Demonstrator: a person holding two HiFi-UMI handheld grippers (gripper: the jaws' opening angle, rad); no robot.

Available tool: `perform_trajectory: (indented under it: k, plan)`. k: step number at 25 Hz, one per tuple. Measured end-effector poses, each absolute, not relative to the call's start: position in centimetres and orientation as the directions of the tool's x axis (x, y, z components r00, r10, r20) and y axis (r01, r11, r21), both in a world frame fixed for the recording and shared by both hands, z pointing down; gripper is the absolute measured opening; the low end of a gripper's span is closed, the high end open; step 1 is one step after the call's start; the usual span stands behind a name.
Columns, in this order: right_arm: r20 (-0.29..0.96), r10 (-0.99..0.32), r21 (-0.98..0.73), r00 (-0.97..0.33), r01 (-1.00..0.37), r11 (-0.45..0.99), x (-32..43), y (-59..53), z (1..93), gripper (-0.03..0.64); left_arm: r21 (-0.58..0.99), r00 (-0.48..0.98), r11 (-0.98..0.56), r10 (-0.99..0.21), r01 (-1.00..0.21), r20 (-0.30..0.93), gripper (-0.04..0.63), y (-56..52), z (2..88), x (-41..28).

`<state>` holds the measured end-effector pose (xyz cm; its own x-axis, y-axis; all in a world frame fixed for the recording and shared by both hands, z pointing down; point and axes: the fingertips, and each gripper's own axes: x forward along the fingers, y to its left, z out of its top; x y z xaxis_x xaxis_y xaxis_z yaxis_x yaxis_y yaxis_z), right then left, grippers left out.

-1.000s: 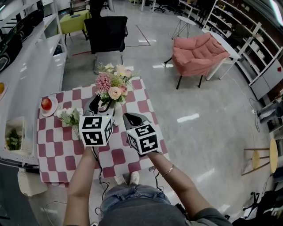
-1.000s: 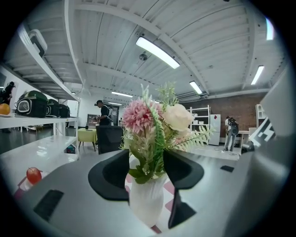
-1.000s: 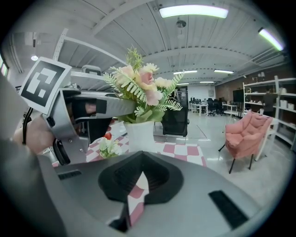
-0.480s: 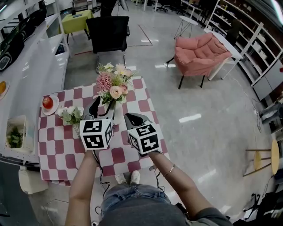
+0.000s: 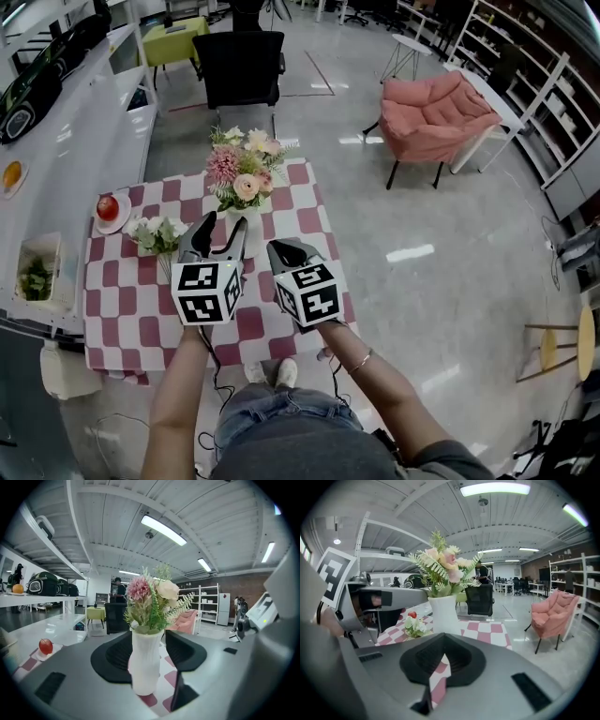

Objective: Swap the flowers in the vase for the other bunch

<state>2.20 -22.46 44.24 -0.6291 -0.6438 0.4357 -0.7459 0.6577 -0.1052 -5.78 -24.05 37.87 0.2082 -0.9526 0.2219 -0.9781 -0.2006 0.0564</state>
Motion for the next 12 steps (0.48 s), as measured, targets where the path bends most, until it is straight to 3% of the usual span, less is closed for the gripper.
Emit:
perform_trajectory:
  k: [12]
  plan:
    - [0.438, -0.644, -0.106, -0.628, -0.747, 0.657, 4.3, -19.8, 44.9, 0.009, 0.080, 0.171, -0.155, -0.946, -0.985, 0.274, 0.175, -20.3, 40.8, -5.0]
